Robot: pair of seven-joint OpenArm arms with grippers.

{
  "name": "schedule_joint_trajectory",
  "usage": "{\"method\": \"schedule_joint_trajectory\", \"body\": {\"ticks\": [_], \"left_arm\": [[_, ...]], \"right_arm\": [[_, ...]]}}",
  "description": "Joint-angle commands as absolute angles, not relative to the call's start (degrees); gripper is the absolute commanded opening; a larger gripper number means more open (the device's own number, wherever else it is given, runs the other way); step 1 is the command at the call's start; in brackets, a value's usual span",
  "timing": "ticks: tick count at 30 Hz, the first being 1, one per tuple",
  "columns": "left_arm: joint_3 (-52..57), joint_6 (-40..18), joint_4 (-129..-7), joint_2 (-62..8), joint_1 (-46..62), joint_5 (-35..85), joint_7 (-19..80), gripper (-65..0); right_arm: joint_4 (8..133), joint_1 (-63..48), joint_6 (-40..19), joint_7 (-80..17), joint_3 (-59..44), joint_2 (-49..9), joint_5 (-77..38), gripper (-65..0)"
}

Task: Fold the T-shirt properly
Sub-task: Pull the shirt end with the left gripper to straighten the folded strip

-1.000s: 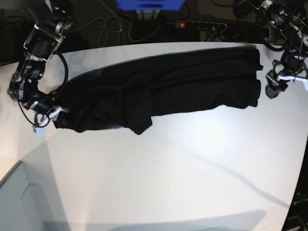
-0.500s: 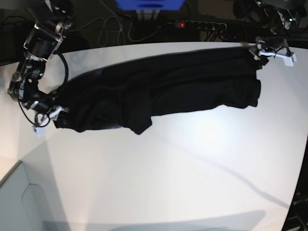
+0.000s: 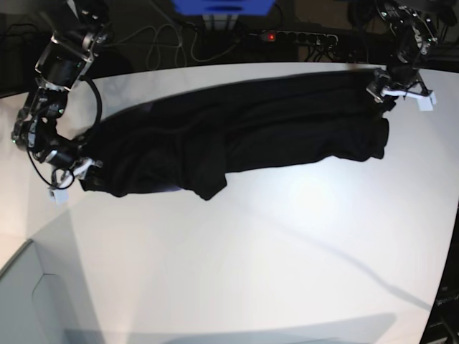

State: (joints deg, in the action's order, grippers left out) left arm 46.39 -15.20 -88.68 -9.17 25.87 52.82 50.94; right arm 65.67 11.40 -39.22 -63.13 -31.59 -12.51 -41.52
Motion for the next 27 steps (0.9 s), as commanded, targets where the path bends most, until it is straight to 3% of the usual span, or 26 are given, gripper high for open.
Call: {"method": "schedule_joint_trajectory", "body": {"ticks": [1, 27], "left_arm": [[46.20, -14.64, -88.84, -9.27, 26.24, 53.41, 53.14, -11.7], [46.46, -14.64, -85.85, -10.15, 20.97, 52.53, 55.78, -11.9]], "right_arm": [[66.77, 12.53, -40.00, -62.20, -31.69, -13.32, -42.86, -60.9], [66.68, 12.44, -40.00, -62.20, -31.69, -13.32, -42.86, -60.9]]}}
